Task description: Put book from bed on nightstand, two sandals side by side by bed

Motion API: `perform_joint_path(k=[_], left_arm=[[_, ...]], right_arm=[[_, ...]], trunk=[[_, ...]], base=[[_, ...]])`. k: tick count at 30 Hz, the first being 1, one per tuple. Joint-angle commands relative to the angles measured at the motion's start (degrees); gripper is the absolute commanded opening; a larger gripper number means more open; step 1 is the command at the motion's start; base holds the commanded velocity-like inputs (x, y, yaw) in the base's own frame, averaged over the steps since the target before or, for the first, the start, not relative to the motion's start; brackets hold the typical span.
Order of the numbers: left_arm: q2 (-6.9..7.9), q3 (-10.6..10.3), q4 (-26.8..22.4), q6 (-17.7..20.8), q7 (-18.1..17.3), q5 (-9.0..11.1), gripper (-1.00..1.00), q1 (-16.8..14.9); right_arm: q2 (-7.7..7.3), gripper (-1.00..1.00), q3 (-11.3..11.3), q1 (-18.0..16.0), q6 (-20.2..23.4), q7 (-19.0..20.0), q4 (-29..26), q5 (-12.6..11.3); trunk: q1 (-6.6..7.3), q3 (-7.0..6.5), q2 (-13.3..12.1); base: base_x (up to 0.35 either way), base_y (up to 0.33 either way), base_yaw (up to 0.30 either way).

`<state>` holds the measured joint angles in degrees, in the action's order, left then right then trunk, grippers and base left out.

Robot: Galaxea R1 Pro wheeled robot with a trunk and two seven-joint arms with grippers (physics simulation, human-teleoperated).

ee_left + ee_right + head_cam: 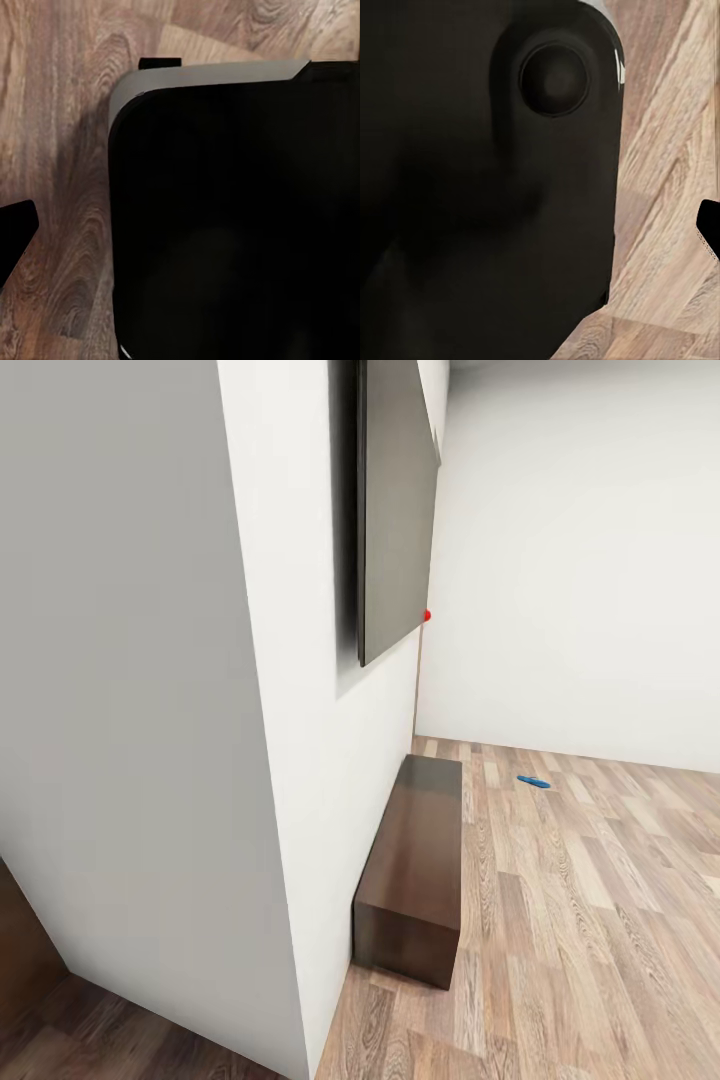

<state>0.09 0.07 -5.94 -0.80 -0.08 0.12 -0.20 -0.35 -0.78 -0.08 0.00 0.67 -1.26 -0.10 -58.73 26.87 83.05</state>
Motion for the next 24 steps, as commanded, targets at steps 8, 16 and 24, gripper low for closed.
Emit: perform_joint_path(k=[8,16,24], left_arm=[[-0.13,0.0,-2.6,-0.5,0.2,0.1,1.0,-0.1],[-0.23,0.0,-5.2,-0.6,0.1,0.2,1.0,-0.1],[0.47,0.5,-38.4,-0.7,0.1,0.3,1.0,-0.2]], right_arm=[[-0.28,1.0,-1.6,-0.1,0.0,0.0,-2.6,-0.2],[-0.93,1.0,-3.4,-0.6,-0.6,-0.1,-5.2,-0.2],[-1.29,1.0,-12.7,-0.6,-0.8,0.2,-22.3,-1.0]], trunk=[[0.0,0.06,0.0],[0.0,0.06,0.0],[0.0,0.06,0.0]], base=[[0.0,0.0,0.0],[0.0,0.0,0.0],[0.0,0.0,0.0]])
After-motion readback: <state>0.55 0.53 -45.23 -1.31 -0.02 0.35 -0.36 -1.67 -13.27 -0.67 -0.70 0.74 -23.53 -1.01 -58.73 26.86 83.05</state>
